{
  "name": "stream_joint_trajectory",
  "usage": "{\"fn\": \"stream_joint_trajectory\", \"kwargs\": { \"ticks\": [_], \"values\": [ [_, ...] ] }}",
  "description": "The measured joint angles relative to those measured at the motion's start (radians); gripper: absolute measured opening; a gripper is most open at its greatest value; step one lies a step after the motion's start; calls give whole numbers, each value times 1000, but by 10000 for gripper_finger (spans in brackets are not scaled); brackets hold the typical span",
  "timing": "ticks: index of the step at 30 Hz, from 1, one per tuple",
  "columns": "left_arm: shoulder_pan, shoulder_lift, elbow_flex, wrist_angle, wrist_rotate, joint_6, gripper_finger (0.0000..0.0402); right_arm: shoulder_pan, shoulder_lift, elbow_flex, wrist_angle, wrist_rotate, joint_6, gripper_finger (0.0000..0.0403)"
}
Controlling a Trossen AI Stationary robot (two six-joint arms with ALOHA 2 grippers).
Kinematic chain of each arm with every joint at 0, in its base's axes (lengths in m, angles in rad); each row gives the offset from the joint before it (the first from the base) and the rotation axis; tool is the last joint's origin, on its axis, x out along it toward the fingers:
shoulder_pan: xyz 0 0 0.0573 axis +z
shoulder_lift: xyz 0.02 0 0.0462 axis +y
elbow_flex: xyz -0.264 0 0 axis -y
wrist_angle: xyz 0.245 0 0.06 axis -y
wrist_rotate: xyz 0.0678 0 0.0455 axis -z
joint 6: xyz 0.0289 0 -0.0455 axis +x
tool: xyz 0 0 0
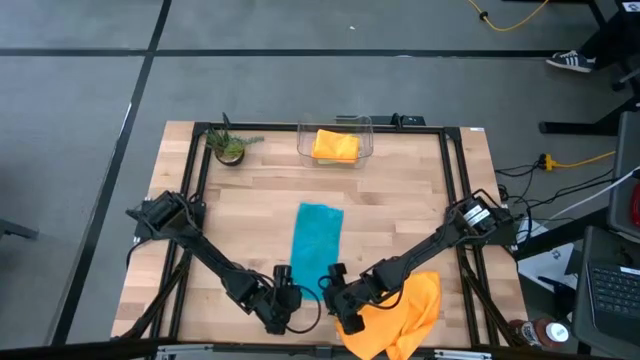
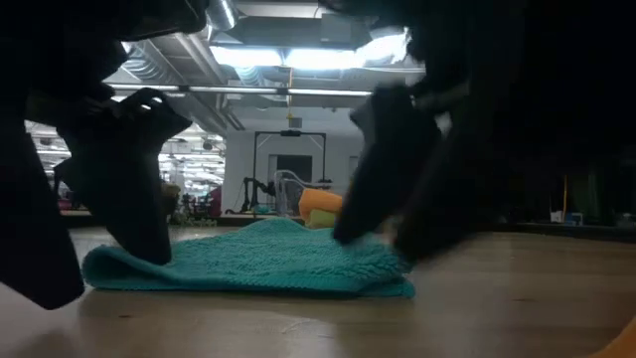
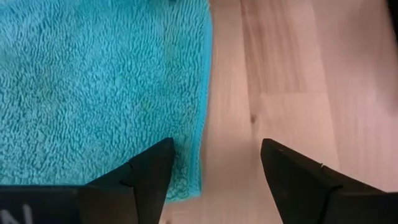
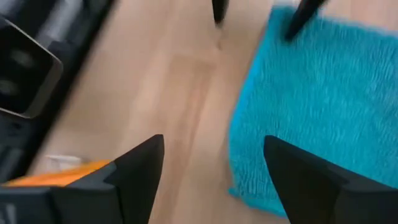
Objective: Fold microfiber towels
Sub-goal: Fold the blue microfiber cloth
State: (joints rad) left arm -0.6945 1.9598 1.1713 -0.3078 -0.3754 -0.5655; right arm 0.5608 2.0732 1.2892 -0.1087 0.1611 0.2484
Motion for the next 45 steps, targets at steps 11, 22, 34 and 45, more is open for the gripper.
{"fn": "stream_joint_trajectory", "kwargs": {
  "ticks": [11, 22, 34, 45],
  "values": [
    [8, -3, 4, 11, 13, 23, 237, 0, 52, 4, -16, 60, 38, 267],
    [30, -4, 3, -68, 49, -17, 238, -1, 53, 3, -22, 60, 58, 267],
    [34, 47, 7, -65, 30, -26, 189, -3, 58, 3, -53, 54, 12, 241],
    [30, 54, 1, -2, 10, -33, 87, -3, 58, 1, -63, 61, 35, 88]
  ]
}}
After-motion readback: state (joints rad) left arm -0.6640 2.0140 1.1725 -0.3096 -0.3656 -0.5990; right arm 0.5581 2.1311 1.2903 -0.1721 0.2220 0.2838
